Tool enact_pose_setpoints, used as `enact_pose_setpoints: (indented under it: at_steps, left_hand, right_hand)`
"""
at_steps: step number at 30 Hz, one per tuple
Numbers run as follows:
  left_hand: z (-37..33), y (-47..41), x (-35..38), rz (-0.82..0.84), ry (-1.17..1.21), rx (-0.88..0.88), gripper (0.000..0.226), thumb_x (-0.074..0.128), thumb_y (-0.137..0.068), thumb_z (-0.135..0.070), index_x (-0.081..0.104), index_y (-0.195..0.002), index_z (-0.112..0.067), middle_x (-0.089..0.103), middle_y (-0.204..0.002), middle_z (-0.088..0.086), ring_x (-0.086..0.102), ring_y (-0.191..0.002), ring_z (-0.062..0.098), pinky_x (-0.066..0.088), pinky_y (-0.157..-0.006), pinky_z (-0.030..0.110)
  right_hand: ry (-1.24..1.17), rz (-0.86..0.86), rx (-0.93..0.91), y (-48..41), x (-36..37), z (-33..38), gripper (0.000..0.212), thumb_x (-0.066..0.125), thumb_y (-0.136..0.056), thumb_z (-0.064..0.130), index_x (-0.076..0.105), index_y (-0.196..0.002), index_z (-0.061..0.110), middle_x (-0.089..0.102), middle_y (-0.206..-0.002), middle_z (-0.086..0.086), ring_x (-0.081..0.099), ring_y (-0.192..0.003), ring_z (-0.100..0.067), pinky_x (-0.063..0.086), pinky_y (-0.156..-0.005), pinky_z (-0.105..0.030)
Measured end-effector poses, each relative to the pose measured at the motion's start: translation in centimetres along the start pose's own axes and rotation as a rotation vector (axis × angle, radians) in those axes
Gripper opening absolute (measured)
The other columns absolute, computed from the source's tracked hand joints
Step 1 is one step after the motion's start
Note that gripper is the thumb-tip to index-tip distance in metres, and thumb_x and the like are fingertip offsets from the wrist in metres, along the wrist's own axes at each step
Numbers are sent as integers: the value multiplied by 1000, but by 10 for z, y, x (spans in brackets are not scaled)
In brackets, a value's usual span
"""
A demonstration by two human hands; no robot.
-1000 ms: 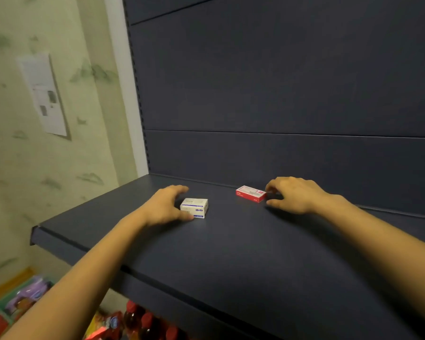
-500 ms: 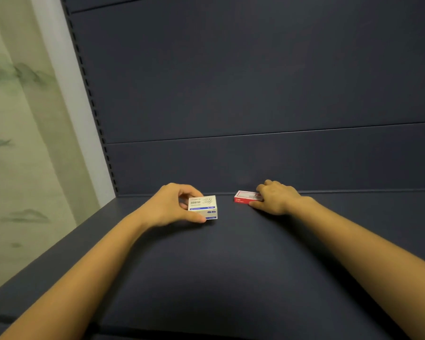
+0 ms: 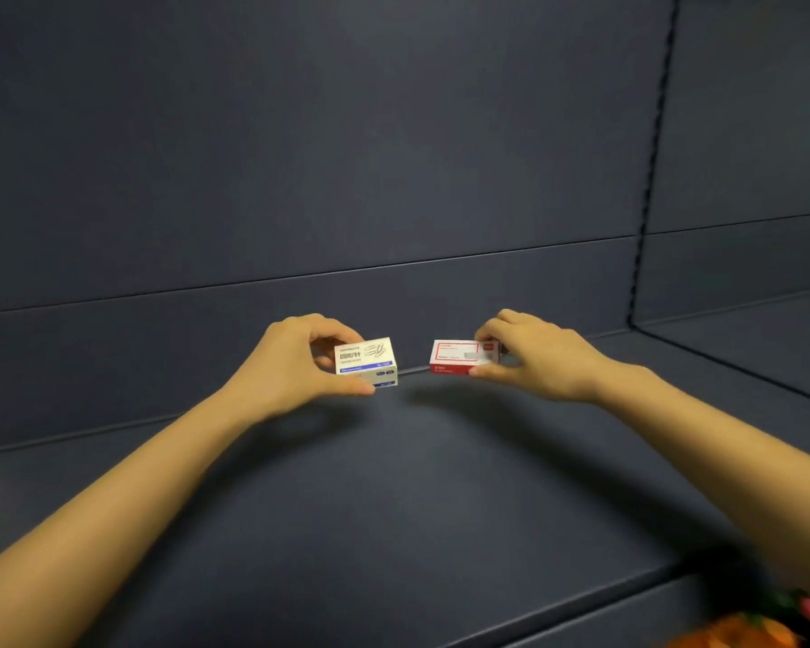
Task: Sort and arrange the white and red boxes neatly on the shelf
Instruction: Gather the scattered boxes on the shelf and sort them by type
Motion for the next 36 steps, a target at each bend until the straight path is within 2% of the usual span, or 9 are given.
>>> enact_pose_setpoints:
  at_steps: [5,11,14,17,22,25,30,32,36]
  left_hand:
    - [-62,-37,54,37,16,94,38,85,-58,-27,65,-90,-30,68,-96,-4,64,-84,13,52,-71,18]
    - [-154,-64,129,70,79,167,39,86,-56,-28,68,-91,-26,69,-92,-6,65,-82,14,52,-71,19]
    - [-201,-71,172,95,120,186,39,86,-56,-26,68,-90,-22,70,-86,-7,66,-80,15,51,-69,17]
    - [-243,-79,216,116,149,198,38,87,-55,-26,68,-88,-22,71,-86,-6,66,-80,15,50,-68,16]
    - [-303,-91,278,145,190,208,41,85,-58,-28,67,-93,-19,70,-91,-5,65,-82,15,51,-69,18]
    - [-334,-101,311,169,202,214,39,85,-59,-27,68,-92,-17,70,-89,-3,65,-82,17,51,-70,20]
    - [-383,-125,356,192,195,267,38,84,-60,-31,69,-91,-17,69,-85,-6,59,-73,4,43,-59,4]
    - [-401,-137,372,194,177,285,37,84,-60,-33,69,-91,-17,69,-84,-7,57,-71,2,40,-57,2]
    - [-431,-164,407,197,148,311,38,82,-61,-36,69,-91,-18,68,-83,-8,56,-71,0,40,-57,1]
  right_hand:
    - [44,-35,113,62,-36,-71,46,50,-85,55,48,-120,24,50,-118,6,49,-100,-12,46,-75,-30]
    - [89,-52,227,142,-79,-163,43,51,-85,55,49,-118,27,50,-115,7,44,-95,-9,42,-73,-30]
    - [108,-42,269,183,-97,-208,43,52,-85,54,50,-117,26,50,-114,6,48,-103,-13,47,-82,-36]
    - [106,-26,299,221,-109,-252,42,53,-85,52,52,-116,24,51,-112,4,49,-105,-15,45,-88,-41]
    - [94,-28,352,275,-129,-318,40,55,-85,50,52,-116,25,51,-116,4,48,-109,-15,41,-83,-32]
    - [107,-21,401,300,-143,-352,44,54,-84,51,51,-119,25,50,-120,5,47,-112,-16,43,-86,-36]
    - [145,-18,453,332,-161,-405,49,53,-84,52,49,-124,24,50,-120,3,48,-108,-15,46,-85,-37]
    - [150,-30,478,342,-167,-427,50,53,-84,53,49,-124,24,50,-119,4,48,-106,-14,47,-84,-39]
    - [169,-45,499,355,-171,-473,48,53,-84,54,50,-123,25,51,-117,6,42,-94,-6,43,-75,-29]
Point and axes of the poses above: each hand's wrist, its own y-axis away from the middle knuckle, its own x-axis out of the palm, z = x × y, the point moved 6 cm from there along -y, towards the middle knuckle
